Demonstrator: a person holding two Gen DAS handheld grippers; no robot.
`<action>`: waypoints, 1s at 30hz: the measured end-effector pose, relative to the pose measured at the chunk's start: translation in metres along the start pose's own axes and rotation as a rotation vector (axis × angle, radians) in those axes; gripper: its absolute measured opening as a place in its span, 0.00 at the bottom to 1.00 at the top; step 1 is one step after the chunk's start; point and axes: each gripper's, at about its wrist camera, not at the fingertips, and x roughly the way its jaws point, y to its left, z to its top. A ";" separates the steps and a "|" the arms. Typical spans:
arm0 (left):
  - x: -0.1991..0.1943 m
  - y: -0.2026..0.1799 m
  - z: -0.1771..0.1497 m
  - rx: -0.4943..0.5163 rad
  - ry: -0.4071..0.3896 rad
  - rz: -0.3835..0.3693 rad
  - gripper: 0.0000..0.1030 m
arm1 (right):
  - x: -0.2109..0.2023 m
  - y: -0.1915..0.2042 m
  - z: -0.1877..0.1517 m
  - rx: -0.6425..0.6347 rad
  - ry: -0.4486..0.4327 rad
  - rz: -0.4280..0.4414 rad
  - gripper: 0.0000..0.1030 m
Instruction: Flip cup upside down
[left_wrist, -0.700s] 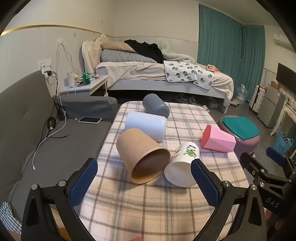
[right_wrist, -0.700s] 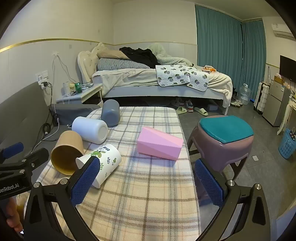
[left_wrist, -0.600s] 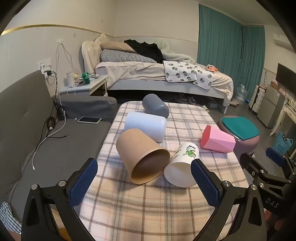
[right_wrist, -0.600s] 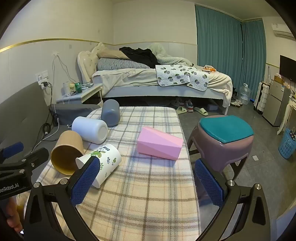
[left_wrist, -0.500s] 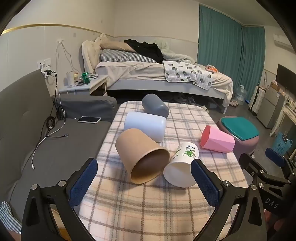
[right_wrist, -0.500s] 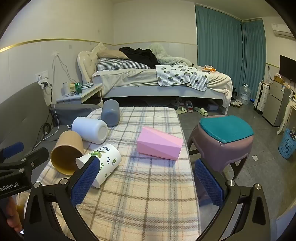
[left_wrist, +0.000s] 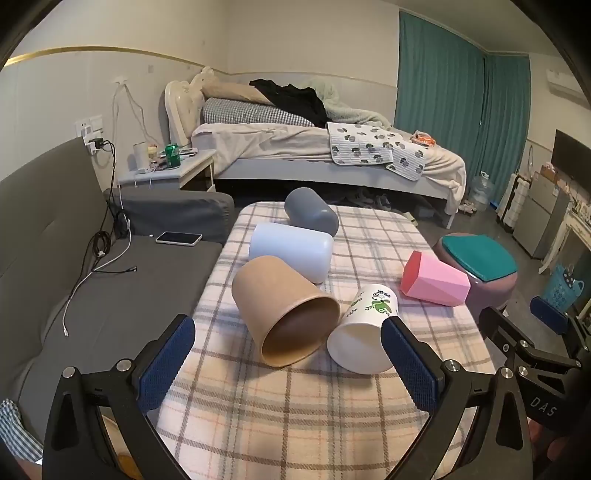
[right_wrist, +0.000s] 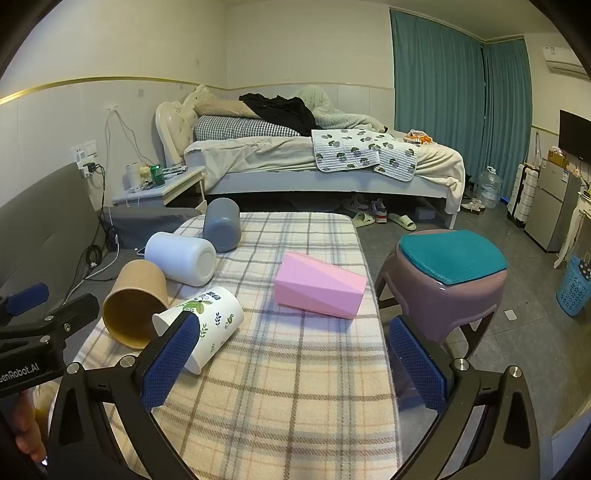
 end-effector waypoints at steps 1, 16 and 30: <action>0.000 0.000 0.000 0.000 0.000 0.000 1.00 | 0.000 0.000 0.000 0.001 0.000 0.000 1.00; -0.003 0.000 0.001 -0.004 -0.005 -0.003 1.00 | 0.001 0.001 -0.001 0.001 0.000 0.000 1.00; -0.004 0.002 0.001 -0.006 -0.007 -0.005 1.00 | 0.001 0.001 -0.001 0.002 0.002 0.000 1.00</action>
